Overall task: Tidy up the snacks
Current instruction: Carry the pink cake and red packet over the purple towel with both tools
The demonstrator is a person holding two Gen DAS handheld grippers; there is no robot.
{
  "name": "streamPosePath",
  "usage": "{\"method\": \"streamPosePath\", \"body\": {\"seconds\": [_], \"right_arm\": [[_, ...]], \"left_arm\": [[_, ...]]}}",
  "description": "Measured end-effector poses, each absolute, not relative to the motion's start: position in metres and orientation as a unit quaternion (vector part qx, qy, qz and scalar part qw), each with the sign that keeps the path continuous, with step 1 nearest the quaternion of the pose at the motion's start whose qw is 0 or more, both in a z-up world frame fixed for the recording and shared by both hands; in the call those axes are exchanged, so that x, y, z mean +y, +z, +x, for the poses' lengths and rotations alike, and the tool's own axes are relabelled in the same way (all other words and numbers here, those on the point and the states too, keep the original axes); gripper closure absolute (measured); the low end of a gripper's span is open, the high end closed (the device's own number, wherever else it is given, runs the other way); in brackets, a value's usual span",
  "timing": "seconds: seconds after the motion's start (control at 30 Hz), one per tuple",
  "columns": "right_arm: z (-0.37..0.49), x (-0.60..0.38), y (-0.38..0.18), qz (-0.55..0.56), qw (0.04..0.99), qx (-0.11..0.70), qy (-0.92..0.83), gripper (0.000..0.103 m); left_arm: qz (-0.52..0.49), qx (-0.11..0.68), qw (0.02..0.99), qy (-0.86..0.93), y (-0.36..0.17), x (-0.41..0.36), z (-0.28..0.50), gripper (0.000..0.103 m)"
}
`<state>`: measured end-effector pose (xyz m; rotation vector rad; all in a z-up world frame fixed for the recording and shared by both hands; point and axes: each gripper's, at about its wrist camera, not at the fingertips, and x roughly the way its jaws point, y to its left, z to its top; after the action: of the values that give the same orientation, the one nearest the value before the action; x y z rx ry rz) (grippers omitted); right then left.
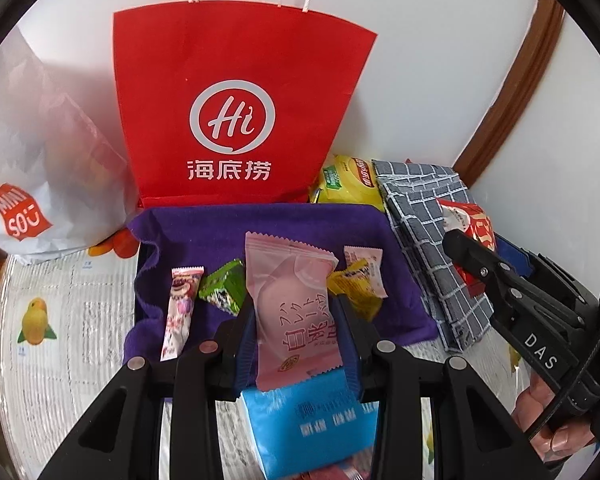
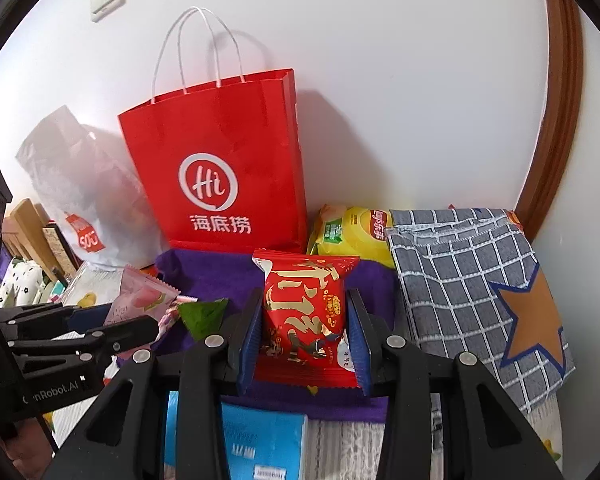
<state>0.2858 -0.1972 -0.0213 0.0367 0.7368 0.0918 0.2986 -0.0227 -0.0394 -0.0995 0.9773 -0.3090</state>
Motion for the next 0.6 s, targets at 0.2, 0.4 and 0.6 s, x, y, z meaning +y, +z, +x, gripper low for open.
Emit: {"method": "streamPosePath", "body": {"seconds": [0.2,0.4,0.6], "right_arm": [[0.315,-0.199,-0.026,0.025,0.930,0.364,0.051,0.064],[0.342,-0.209,-0.054,0.020,0.921,0.388,0.035,0.064],[0.364,-0.224,-0.090,0.032,0.905,0.424,0.029,0.064]], "left_arm": [[-0.046,0.463,0.874,-0.138,-0.041,-0.022,0.324,0.068],[-0.037,0.465,0.877,-0.110,-0.056,-0.016,0.348,0.068],[-0.033,0.479,0.873,-0.091,-0.081,-0.009,0.367,0.068]]}}
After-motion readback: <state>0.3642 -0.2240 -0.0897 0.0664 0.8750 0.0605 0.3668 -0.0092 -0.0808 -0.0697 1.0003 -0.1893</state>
